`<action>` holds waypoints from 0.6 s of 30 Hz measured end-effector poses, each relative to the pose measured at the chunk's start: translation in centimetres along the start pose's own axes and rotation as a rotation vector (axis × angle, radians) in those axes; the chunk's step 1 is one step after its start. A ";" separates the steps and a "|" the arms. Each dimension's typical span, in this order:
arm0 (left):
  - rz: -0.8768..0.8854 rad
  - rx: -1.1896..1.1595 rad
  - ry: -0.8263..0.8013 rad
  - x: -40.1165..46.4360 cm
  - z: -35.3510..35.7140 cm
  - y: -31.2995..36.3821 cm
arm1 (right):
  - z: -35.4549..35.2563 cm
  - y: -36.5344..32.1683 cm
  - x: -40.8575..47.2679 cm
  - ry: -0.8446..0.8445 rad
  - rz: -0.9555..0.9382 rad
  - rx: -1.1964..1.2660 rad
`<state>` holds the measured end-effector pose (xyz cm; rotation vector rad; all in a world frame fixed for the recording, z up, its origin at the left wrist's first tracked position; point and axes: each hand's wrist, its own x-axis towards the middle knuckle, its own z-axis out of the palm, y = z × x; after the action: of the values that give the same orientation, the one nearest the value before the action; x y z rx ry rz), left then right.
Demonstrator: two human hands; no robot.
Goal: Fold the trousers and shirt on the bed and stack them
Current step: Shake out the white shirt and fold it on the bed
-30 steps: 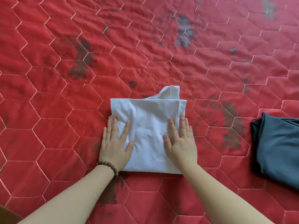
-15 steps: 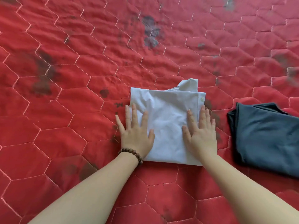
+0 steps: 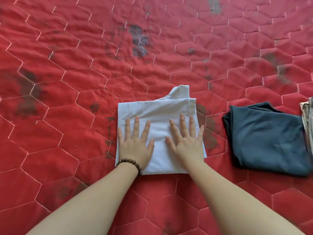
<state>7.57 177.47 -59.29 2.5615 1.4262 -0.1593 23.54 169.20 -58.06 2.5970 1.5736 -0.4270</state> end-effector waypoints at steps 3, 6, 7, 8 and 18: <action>-0.005 -0.012 -0.097 -0.7 -1.2 2.3 | -2.0 1.4 -2.2 -0.007 -0.068 0.118; 0.078 -0.088 -0.138 -2.1 -3.7 7.2 | -5.2 4.7 -5.2 0.027 -0.013 0.225; 0.123 -0.134 -0.140 -2.6 -4.5 9.1 | -6.2 6.4 -6.2 0.035 0.036 0.252; 0.166 -0.196 -0.137 -3.0 -5.3 11.0 | -7.1 8.3 -7.2 0.041 0.087 0.267; -0.021 -0.544 -0.233 -1.1 -4.9 25.6 | -9.5 28.3 -9.2 0.074 0.349 0.233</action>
<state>28.65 164.56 -51.09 2.0151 1.2070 -0.0581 46.22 149.91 -48.64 3.0157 1.1073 -0.5130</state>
